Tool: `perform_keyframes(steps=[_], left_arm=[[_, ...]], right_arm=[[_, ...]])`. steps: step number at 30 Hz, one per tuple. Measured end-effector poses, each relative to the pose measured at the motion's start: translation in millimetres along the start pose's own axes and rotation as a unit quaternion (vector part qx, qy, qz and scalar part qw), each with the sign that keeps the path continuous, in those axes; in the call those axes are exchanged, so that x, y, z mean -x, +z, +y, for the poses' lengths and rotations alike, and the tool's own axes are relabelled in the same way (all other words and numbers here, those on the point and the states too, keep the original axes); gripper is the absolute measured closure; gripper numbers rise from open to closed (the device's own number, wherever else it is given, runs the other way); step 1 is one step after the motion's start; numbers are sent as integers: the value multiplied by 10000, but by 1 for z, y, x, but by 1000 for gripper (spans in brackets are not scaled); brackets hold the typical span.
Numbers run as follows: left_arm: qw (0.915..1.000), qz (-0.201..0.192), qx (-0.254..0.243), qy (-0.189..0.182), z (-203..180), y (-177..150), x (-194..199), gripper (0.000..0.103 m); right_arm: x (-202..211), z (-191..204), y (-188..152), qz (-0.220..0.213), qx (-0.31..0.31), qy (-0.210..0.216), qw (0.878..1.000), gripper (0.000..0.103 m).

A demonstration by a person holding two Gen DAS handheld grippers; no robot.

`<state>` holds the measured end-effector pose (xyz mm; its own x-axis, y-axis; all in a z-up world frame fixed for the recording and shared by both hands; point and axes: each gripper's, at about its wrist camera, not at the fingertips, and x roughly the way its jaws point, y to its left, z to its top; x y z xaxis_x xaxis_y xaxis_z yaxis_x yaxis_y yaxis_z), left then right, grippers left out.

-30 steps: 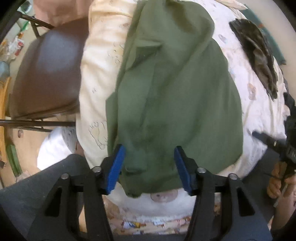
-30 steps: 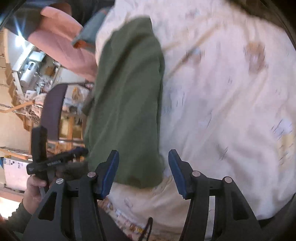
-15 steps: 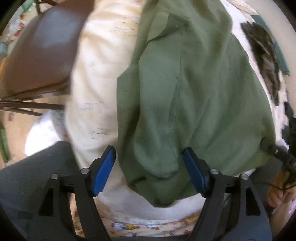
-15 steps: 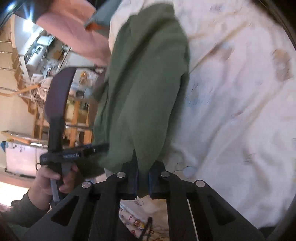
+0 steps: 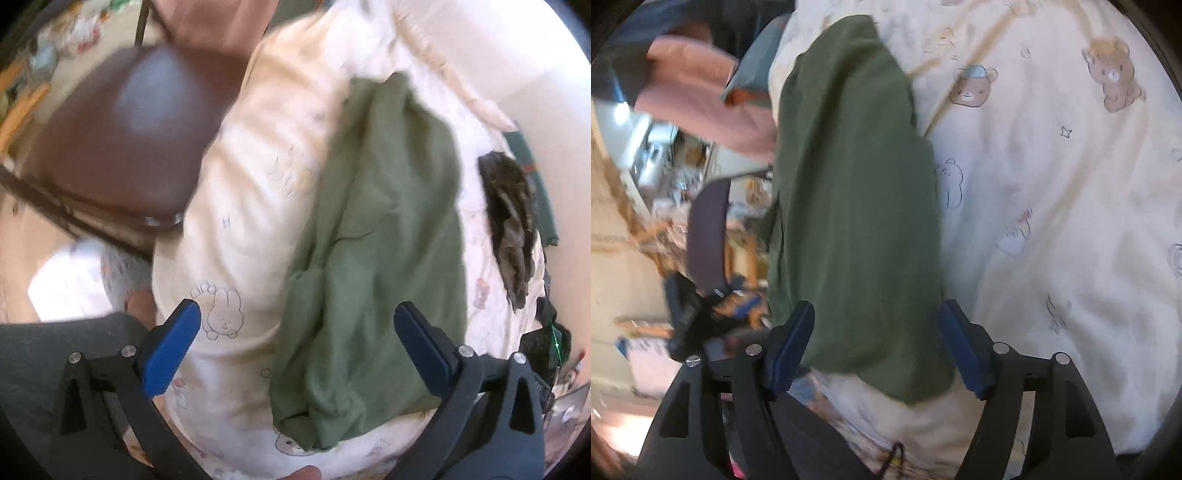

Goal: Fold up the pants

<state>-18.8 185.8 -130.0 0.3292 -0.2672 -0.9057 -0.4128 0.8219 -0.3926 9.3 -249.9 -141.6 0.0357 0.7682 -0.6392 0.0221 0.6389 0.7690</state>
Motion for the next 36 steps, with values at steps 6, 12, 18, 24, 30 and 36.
perform_keyframes(steps=[6, 12, 18, 24, 30, 36], left_arm=[[9948, 900, -470, 87, -25, -16, -54, 0], [9841, 1395, -1100, 65, -43, -44, -66, 28], [9833, 1342, -1215, -207, -47, -47, -58, 74], [9837, 925, -1318, -795, -54, -42, -13, 88], [9704, 35, -1422, -1952, -93, -28, 92, 90], [9333, -1324, -2075, -2614, -173, 22, 217, 90]], right_arm=[[-32, -19, 12, 296, -297, 96, 9991, 30], [-54, -11, -14, 1155, 354, 53, 9927, 30], [-59, -7, -16, 1046, 581, -161, 9927, 54], [4, 34, -25, 225, 1302, 162, 9911, 94], [120, 95, -27, -909, 1658, 831, 9784, 94], [231, 207, 3, -1967, 2266, 1011, 9486, 94]])
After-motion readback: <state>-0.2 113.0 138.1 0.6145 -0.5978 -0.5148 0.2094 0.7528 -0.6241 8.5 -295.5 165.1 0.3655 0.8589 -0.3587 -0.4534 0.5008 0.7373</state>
